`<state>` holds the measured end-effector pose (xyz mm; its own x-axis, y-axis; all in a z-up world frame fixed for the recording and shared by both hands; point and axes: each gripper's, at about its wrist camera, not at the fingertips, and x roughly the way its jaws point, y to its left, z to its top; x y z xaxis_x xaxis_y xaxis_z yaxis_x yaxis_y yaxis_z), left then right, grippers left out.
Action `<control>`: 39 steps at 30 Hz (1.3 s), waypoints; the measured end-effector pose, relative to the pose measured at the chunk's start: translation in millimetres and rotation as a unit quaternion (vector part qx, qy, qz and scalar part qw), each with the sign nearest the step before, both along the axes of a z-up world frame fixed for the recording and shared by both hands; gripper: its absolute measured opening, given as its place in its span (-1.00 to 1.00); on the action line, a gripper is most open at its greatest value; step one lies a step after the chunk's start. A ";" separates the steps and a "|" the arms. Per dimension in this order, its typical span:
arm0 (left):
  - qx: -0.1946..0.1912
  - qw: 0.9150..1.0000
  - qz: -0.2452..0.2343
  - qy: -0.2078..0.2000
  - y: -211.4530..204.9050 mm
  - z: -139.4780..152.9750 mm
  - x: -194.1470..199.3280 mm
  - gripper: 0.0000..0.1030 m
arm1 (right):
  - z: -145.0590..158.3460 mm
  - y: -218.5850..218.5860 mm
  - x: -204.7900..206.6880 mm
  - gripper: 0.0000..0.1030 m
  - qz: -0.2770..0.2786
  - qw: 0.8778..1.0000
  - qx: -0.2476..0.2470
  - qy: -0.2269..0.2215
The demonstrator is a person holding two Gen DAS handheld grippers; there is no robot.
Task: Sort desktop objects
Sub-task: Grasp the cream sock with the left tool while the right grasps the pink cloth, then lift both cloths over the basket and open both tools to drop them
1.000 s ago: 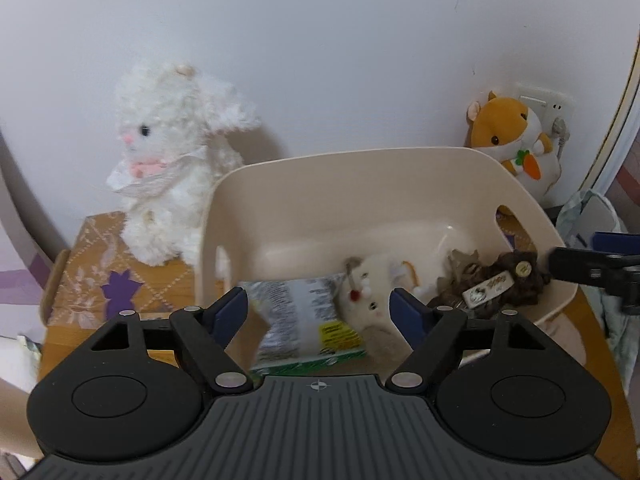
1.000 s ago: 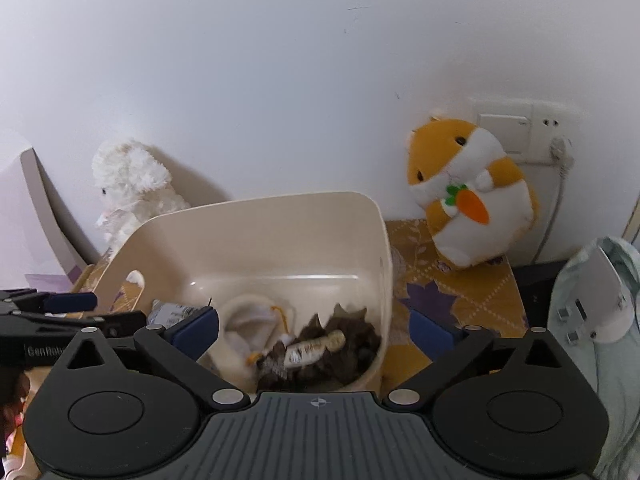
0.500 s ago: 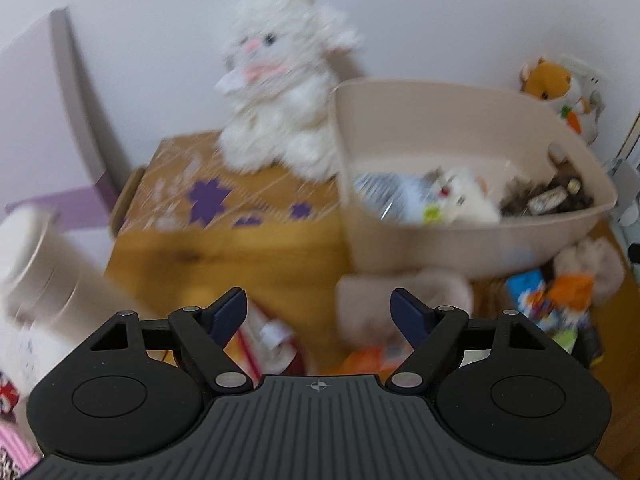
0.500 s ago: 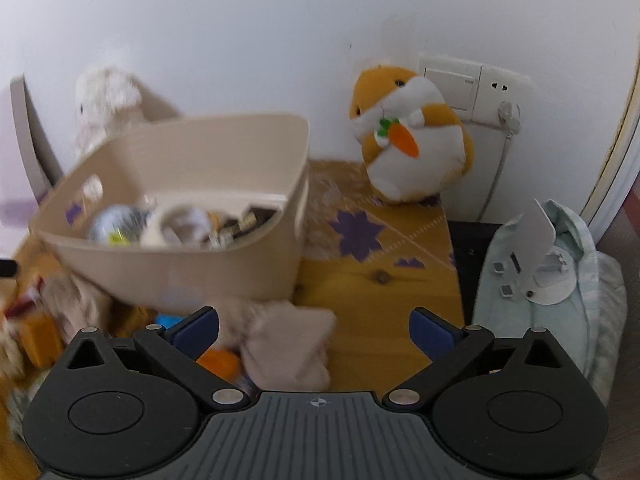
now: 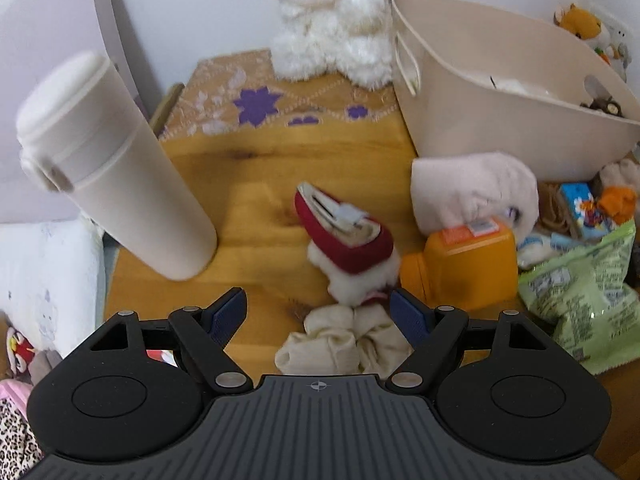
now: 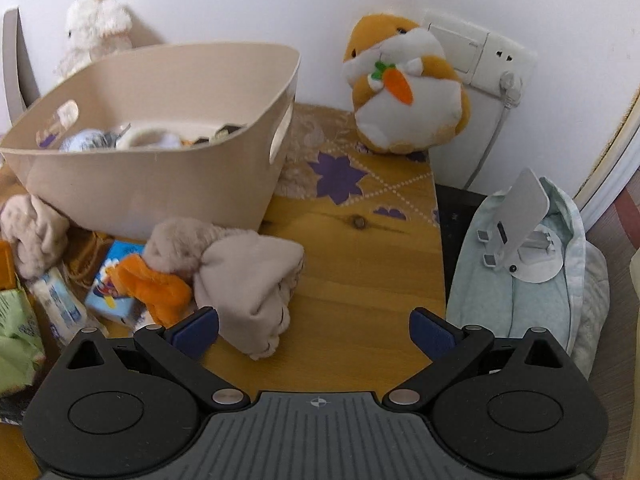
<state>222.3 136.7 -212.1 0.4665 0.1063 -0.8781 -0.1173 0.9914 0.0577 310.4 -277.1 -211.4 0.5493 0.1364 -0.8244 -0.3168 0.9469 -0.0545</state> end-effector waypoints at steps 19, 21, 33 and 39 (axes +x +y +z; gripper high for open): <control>-0.028 0.996 -0.034 0.072 -14.1 -43.0 15.2 0.44 | -20.8 38.4 19.5 1.00 0.065 0.997 -0.047 -0.009; -0.037 0.997 -0.029 0.069 -13.1 -44.0 16.3 0.43 | -24.5 39.7 21.3 1.00 0.070 0.996 -0.049 -0.011; -0.038 0.998 -0.024 0.052 -16.2 -40.5 16.3 -0.27 | -21.7 34.3 19.4 -0.15 0.077 0.997 0.023 0.009; -0.043 0.997 -0.030 0.052 -20.1 -40.4 9.0 -0.47 | -18.6 31.1 11.0 -0.38 0.073 0.997 0.019 0.008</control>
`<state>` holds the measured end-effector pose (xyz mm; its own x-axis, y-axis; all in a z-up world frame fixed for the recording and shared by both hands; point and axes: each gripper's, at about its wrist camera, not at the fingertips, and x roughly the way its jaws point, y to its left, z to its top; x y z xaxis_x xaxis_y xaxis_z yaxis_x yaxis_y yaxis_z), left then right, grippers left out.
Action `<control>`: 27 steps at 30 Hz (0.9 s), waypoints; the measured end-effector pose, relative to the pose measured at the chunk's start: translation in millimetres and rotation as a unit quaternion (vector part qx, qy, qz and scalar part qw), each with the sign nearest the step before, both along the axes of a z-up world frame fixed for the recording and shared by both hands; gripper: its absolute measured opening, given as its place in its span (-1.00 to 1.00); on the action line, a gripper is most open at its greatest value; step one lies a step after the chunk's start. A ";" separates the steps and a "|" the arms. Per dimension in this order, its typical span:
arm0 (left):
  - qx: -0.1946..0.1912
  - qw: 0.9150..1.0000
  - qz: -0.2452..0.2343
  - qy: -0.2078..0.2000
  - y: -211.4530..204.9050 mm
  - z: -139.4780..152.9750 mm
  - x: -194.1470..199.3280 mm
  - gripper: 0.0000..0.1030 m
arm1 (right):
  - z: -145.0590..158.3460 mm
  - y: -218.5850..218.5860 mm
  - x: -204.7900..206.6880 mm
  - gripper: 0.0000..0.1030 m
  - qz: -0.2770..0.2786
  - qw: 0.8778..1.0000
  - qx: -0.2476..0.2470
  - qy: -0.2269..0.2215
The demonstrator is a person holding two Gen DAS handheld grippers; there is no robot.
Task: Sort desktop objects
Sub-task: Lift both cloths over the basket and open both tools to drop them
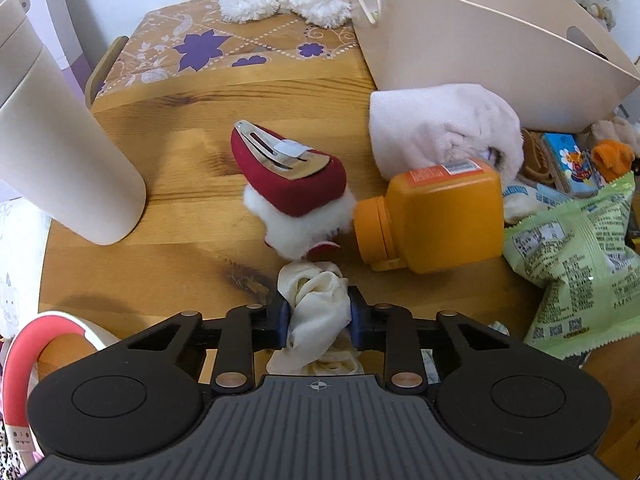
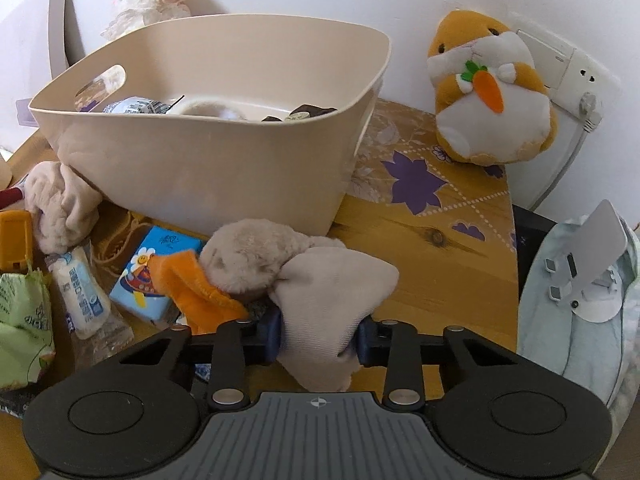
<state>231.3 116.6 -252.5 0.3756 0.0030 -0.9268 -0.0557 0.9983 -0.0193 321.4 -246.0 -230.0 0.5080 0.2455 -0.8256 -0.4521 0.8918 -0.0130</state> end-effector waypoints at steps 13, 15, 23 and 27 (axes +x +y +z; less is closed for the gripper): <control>0.006 0.999 0.005 -0.039 -6.3 26.9 -22.0 -0.49 | 25.9 -22.4 -29.0 -0.40 -0.044 0.999 0.029 -0.010; 0.005 0.999 0.001 -0.050 -7.4 35.2 -21.4 -0.49 | 31.5 -25.0 -31.6 -0.40 -0.052 0.998 0.041 -0.011; -0.003 0.995 -0.007 -0.096 -5.4 73.4 -4.9 -0.49 | 57.3 -31.9 -33.0 -0.40 -0.076 0.995 0.063 -0.027; 0.002 0.992 -0.014 -0.122 -5.5 92.4 10.8 -0.49 | 72.2 -31.7 -30.1 -0.40 -0.076 0.994 0.070 -0.043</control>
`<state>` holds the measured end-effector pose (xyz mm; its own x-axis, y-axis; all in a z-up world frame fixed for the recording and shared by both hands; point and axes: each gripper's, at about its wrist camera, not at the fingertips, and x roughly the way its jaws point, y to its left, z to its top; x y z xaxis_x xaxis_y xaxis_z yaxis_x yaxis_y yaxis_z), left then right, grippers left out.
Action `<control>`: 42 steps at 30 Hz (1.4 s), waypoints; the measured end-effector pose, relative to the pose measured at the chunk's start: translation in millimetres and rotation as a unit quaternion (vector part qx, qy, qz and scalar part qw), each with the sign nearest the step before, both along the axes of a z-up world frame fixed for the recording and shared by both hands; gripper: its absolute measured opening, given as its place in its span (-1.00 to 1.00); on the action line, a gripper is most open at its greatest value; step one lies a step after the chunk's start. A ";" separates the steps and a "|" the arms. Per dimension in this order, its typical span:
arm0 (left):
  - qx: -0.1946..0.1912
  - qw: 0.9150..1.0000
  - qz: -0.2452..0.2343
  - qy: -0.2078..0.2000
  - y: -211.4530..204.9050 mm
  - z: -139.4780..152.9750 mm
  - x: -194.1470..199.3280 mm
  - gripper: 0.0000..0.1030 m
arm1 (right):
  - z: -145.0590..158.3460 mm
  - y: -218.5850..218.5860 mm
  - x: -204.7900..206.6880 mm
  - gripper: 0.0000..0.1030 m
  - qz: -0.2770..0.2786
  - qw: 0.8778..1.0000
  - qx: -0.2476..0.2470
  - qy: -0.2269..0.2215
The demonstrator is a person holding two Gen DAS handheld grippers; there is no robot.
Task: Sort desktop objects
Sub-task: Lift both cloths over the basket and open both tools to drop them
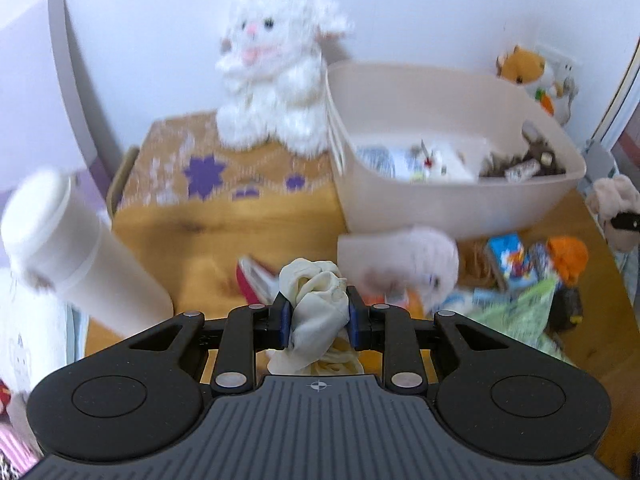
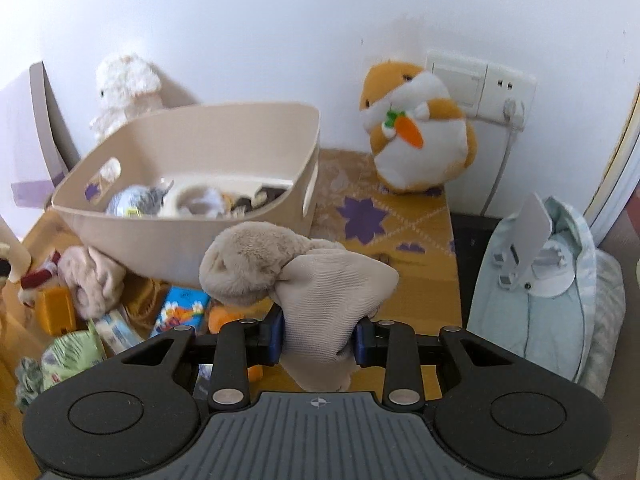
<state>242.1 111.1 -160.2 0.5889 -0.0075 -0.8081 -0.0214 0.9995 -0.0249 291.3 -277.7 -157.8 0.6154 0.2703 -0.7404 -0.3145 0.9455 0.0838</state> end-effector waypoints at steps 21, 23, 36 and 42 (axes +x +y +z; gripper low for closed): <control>0.009 0.996 -0.064 -0.068 -63.0 44.2 105.7 -0.49 | 45.9 60.3 66.7 -0.40 0.036 0.997 0.011 -0.065; 0.007 0.995 -0.067 -0.067 -71.7 42.0 116.2 -0.48 | 43.2 68.6 73.7 -0.40 0.034 0.997 0.017 -0.059; 0.019 0.997 -0.067 -0.019 -107.6 6.7 148.3 -0.44 | 12.0 98.5 99.5 -0.38 0.020 1.000 0.016 -0.001; 0.018 0.999 -0.031 -0.015 -105.7 -0.7 150.4 0.08 | 5.8 100.4 98.0 0.01 0.009 0.999 0.028 0.019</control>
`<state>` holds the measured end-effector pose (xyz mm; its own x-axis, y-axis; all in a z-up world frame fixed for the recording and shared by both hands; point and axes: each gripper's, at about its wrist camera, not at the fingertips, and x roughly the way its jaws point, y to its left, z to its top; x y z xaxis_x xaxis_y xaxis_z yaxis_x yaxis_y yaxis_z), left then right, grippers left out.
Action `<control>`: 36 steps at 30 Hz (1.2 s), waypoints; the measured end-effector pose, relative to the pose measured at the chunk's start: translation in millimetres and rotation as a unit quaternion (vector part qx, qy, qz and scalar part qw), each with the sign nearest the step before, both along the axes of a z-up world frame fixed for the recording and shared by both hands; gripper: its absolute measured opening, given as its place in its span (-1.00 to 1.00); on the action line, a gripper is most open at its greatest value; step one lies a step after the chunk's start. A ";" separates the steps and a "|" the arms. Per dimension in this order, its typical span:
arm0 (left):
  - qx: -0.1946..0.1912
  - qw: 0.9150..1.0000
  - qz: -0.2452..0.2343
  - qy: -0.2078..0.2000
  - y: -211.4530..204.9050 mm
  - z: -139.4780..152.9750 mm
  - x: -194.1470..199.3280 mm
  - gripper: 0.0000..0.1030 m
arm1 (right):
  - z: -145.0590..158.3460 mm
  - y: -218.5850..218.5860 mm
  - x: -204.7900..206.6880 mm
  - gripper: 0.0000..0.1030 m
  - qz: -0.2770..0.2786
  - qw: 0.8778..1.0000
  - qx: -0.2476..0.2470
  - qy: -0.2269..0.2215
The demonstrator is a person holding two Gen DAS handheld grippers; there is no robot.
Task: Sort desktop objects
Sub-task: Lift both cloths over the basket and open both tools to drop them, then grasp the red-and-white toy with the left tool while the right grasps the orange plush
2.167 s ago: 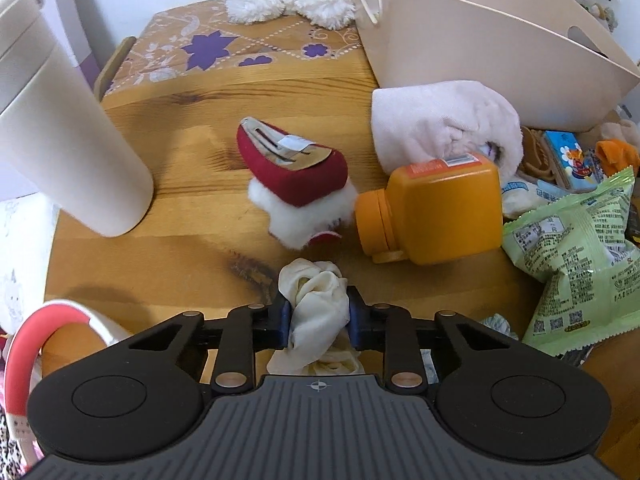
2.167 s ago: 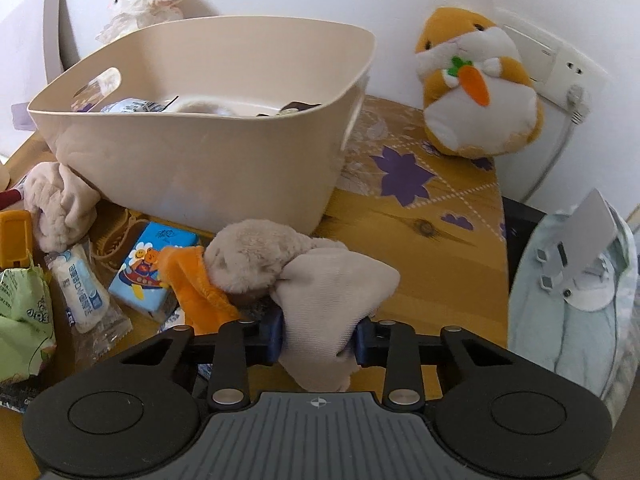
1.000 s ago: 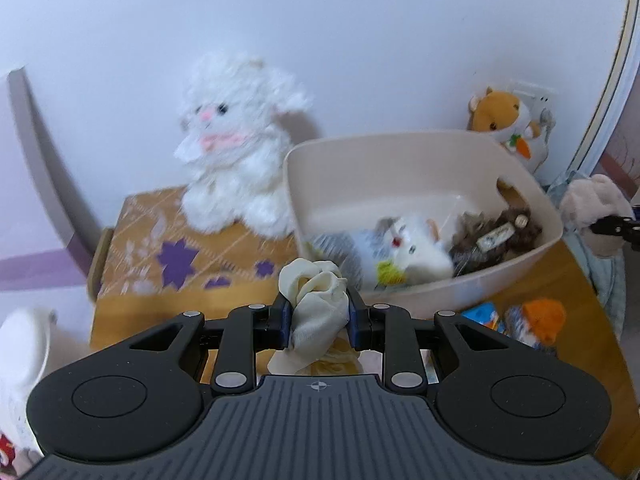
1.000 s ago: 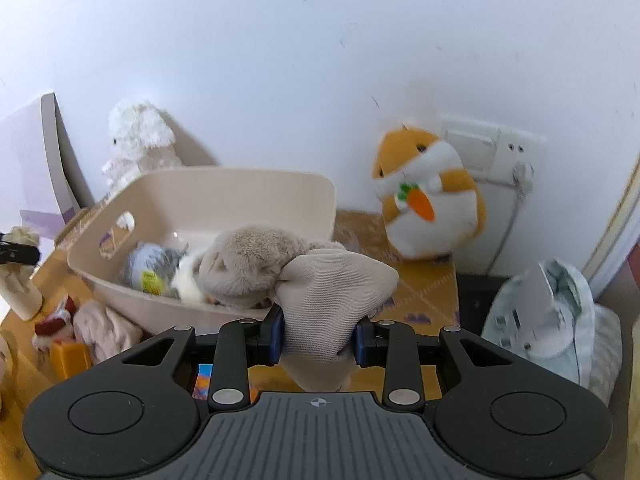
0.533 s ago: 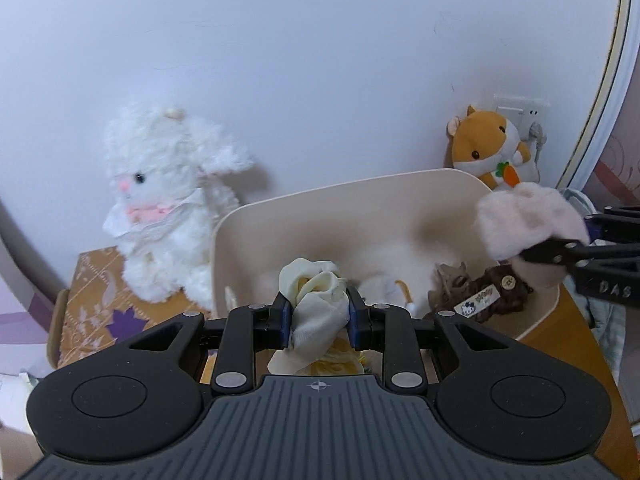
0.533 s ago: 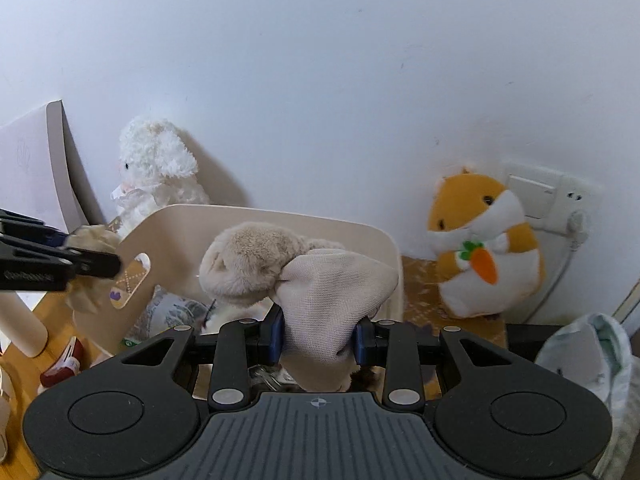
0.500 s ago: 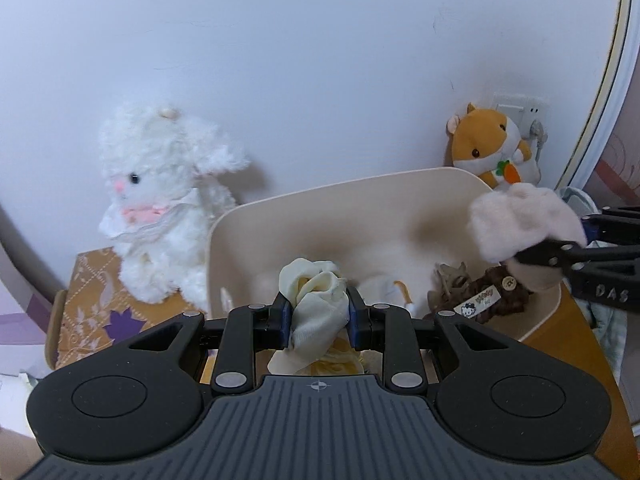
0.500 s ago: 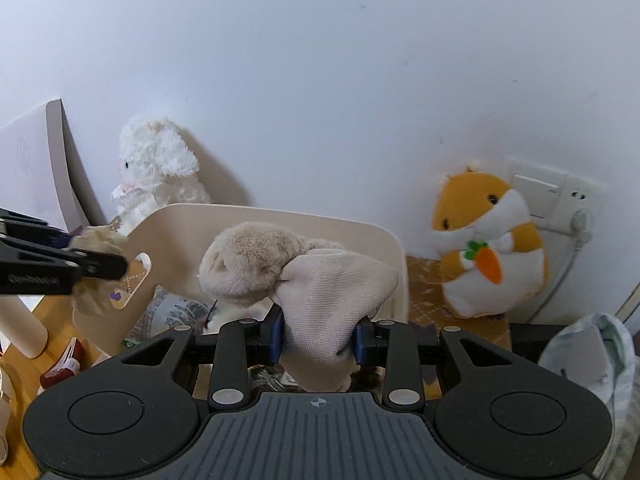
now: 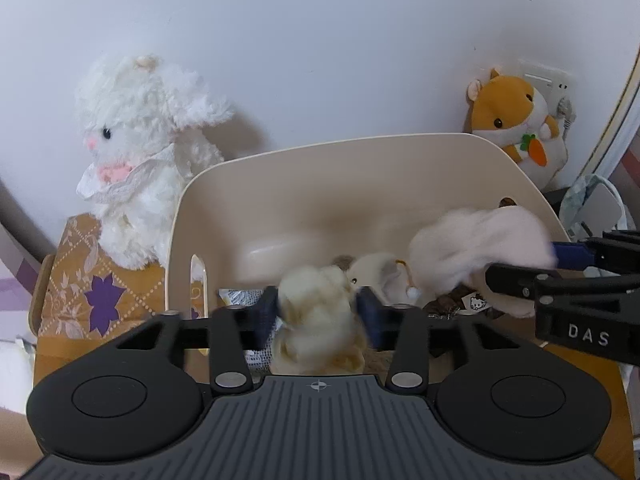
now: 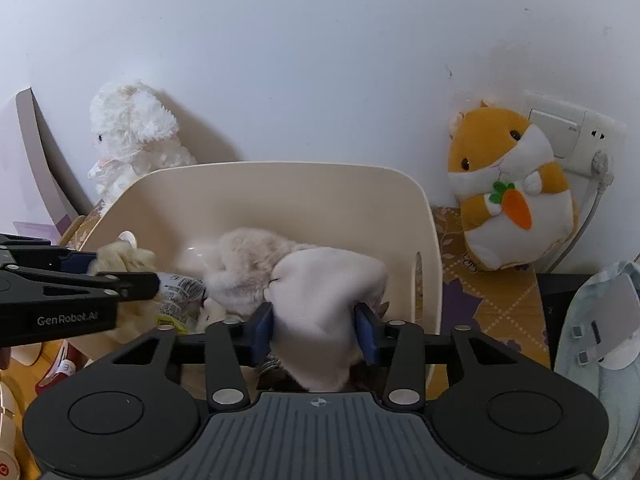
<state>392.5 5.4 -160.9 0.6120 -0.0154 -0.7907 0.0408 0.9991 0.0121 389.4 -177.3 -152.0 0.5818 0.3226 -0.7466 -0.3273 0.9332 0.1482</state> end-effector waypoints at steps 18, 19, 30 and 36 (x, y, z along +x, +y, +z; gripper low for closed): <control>-0.009 0.999 -0.002 -0.033 33.4 24.6 -47.5 0.59 | 34.4 -6.0 -54.0 1.00 0.023 0.996 -0.017 -0.082; -0.013 0.999 0.002 -0.034 38.7 26.3 -53.1 0.59 | 32.9 -7.9 -57.6 1.00 0.023 0.996 -0.022 -0.084; -0.014 0.997 0.077 0.000 112.3 8.4 -114.4 0.61 | -13.4 -61.4 -74.2 1.00 -0.034 0.999 -0.036 -0.003; -0.024 0.995 0.097 0.030 141.3 -13.7 -132.7 0.61 | -38.8 -84.3 -83.5 1.00 -0.071 0.997 -0.030 0.033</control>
